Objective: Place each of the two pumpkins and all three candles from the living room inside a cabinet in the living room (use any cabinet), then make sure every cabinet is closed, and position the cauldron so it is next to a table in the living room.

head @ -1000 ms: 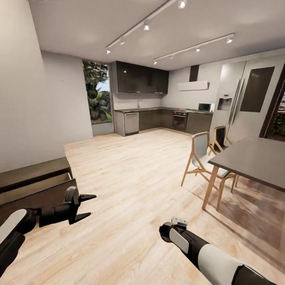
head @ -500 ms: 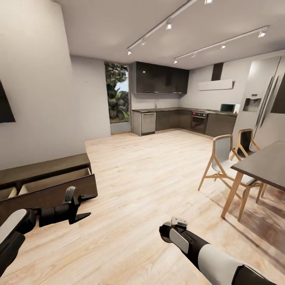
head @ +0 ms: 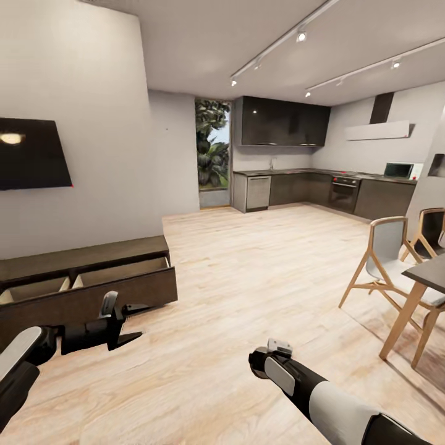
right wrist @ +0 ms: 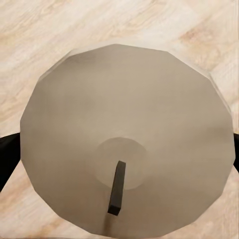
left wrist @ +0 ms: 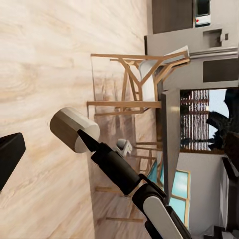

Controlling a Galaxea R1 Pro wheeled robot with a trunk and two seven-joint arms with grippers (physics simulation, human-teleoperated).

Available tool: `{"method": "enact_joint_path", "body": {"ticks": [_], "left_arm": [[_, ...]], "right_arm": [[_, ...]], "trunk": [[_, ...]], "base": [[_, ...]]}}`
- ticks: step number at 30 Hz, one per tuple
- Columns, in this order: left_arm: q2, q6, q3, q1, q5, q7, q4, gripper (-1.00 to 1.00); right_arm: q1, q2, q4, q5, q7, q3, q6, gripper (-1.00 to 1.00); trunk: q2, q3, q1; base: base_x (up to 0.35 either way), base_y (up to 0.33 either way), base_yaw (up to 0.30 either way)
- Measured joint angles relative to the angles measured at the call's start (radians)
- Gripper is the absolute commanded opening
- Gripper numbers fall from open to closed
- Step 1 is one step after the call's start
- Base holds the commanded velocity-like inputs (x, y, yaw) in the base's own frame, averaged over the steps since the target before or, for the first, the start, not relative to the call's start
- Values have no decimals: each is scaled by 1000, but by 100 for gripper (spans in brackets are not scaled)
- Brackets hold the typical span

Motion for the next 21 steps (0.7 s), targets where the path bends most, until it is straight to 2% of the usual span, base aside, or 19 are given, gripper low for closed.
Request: {"method": "enact_joint_path", "body": {"ticks": [17, 21], "left_arm": [[0, 0, 1, 0, 1, 0, -5, 100], [0, 0, 1, 0, 2, 0, -6, 100]], "right_arm": [[0, 0, -1, 2, -6, 0, 0, -100], [0, 0, -1, 3, -6, 0, 0, -100]], "trunk": [[0, 0, 0], [28, 13, -15]], "base": [[0, 0, 291], [0, 0, 292]]}}
